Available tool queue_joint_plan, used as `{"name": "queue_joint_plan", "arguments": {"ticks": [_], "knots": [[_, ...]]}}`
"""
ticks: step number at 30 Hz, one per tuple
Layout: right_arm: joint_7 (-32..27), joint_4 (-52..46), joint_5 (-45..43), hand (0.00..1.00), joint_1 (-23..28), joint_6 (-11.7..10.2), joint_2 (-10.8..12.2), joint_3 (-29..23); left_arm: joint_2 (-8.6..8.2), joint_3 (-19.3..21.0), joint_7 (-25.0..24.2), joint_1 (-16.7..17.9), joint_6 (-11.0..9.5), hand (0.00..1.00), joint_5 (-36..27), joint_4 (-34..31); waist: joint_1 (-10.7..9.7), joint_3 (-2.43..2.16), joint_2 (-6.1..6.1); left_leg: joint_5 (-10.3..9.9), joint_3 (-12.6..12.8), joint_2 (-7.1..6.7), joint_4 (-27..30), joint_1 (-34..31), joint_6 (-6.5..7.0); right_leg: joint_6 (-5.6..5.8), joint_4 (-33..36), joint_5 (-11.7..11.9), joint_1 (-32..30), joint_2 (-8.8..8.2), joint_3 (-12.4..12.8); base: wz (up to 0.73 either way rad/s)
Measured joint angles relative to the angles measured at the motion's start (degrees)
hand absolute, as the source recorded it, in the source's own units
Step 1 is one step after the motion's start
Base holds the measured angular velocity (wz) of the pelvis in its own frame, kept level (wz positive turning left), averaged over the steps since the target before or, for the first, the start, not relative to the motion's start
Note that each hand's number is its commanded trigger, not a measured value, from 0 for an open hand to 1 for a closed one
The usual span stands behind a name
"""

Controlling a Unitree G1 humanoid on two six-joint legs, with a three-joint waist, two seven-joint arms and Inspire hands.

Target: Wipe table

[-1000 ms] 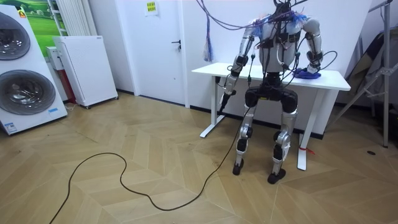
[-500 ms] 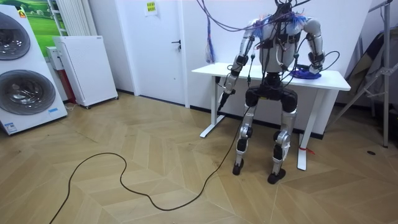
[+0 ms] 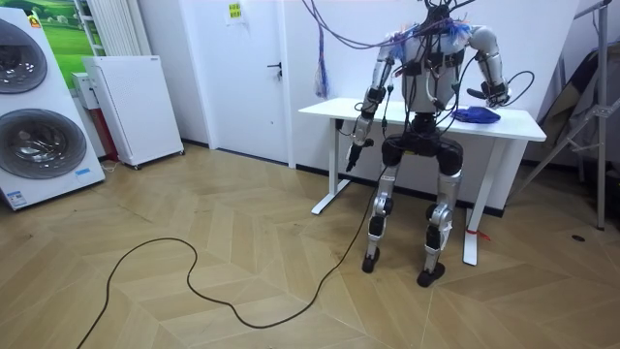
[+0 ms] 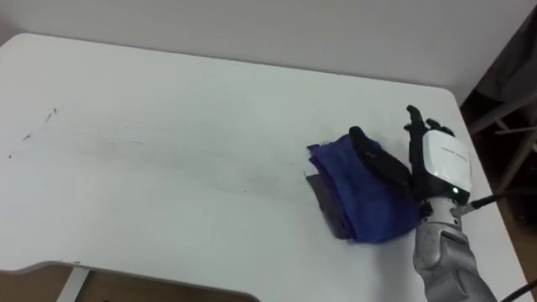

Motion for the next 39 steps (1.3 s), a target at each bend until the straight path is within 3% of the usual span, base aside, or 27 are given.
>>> {"name": "queue_joint_plan", "arguments": {"ticks": [9, 16, 18, 21, 28, 32, 39], "knots": [[-0.90, -7.63, 1.74, 0.00, -0.01, 0.01, -0.01, -8.58, -0.18, 3.75, -0.41, 1.34, 0.38, 0.00, 0.17, 0.88, -1.27, 0.13, 0.04, 0.01, 0.87, 0.00, -0.23, 0.41, 0.01, 0.11, 0.06, -0.07, -0.29, 0.20, 1.96, -0.04], [-4.07, -10.04, 3.55, 0.00, 0.23, 1.17, -0.30, -13.57, -0.21, 6.38, -1.37, 1.61, 1.18, 0.00, 0.12, 0.99, -3.17, -0.16, -0.78, 0.00, 1.36, 0.03, -0.36, -0.01, 0.01, 0.09, 0.32, -0.06, -1.13, 0.35, 2.57, -0.02], [-4.99, -10.04, 3.68, 0.00, 1.27, 1.14, -0.39, -14.74, -0.23, 6.37, -1.34, 1.87, 1.19, 0.00, 0.14, 1.02, -4.02, -0.34, -0.94, 0.00, 1.36, 0.10, -0.30, 0.02, 0.01, 0.07, 0.36, -0.05, -0.97, 0.38, 2.57, 0.00], [-6.49, -9.65, 7.01, 0.00, 4.23, 1.76, -0.57, -16.85, -0.30, 6.41, -1.11, 2.09, 1.52, 0.00, 0.12, 0.95, -4.61, -0.25, -0.88, 0.00, 1.50, 0.14, -0.35, 0.68, 0.01, 0.07, 0.11, -0.05, -0.35, 0.51, 3.02, -0.03], [-6.92, -0.21, 16.28, 0.00, 9.20, 4.61, -0.58, -22.47, -0.59, 8.66, -0.90, 3.05, 1.58, 0.00, 0.13, 0.46, -7.08, -0.04, -1.02, -0.09, 2.74, 0.18, -0.46, 0.84, 0.12, 0.08, 0.28, -0.06, -0.68, 0.54, 3.67, -0.05], [-6.99, 2.00, 24.01, 0.00, 12.54, 5.68, -0.57, -22.90, -0.56, 8.80, -0.94, 3.91, 2.53, 0.00, 0.06, -0.01, -8.80, -0.04, -0.89, -0.12, 3.16, 0.19, -0.64, 0.74, 0.16, 0.05, 0.36, -0.09, -1.19, 0.89, 5.23, -0.07], [-7.86, 14.53, 36.14, 0.00, 15.49, 6.04, -0.03, -26.75, -0.67, 10.87, -0.89, 3.54, 2.60, 0.00, 0.12, -0.02, -9.09, -0.20, -0.74, -0.12, 3.34, 0.24, -1.03, 1.11, 0.15, 0.03, 0.21, -0.08, -1.13, 1.03, 5.39, 0.00]]}}
